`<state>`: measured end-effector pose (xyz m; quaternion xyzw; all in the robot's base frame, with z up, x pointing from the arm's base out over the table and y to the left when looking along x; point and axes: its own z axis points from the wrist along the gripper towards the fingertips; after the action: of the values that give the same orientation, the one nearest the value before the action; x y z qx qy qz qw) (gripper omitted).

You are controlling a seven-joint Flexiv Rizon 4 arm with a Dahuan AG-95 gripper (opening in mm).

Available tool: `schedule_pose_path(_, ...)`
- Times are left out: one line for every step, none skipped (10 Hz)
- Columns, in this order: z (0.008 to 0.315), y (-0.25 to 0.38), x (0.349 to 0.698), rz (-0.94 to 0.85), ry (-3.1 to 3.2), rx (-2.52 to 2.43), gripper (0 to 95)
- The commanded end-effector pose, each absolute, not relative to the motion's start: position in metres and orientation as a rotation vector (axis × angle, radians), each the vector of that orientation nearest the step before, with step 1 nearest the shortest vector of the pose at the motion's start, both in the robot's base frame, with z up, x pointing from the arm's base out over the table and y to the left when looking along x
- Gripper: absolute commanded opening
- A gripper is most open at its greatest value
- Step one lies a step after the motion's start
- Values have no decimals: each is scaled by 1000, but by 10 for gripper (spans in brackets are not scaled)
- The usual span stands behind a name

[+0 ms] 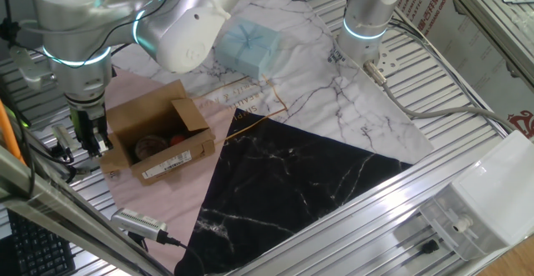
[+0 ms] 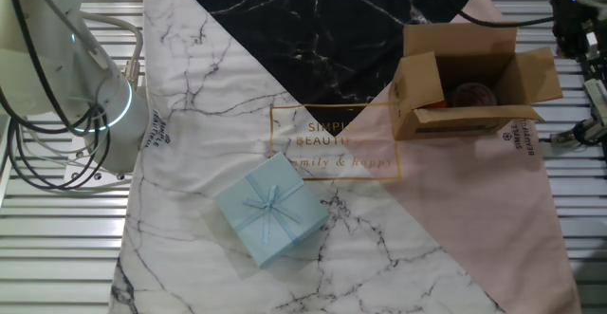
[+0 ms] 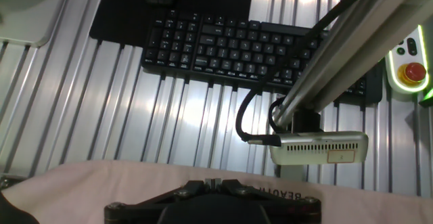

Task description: Cover the box

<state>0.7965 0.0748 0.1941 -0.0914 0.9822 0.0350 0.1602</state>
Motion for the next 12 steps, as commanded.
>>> schedule_pose_path(194,75,796,100,2806,-262,0)
schedule_pose_path(193,75,796,101,2805,-262,0)
schedule_pose_path(193,75,796,99,2804,-268,0)
schedule_pose_path(192,75,796,97,2803,-275,0)
schedule_pose_path(191,76,796,96,2803,-274,0)
schedule_pose_path(191,77,796,96,2802,-273,0)
schedule_pose_path(190,78,796,99,2798,-274,0)
schedule_pose_path(190,78,796,101,2793,-274,0)
schedule_pose_path(189,79,796,103,2789,-274,0)
schedule_pose_path(188,78,796,105,2783,-278,0)
schedule_pose_path(188,78,796,107,2776,-282,0)
schedule_pose_path(187,77,796,114,2771,-284,0)
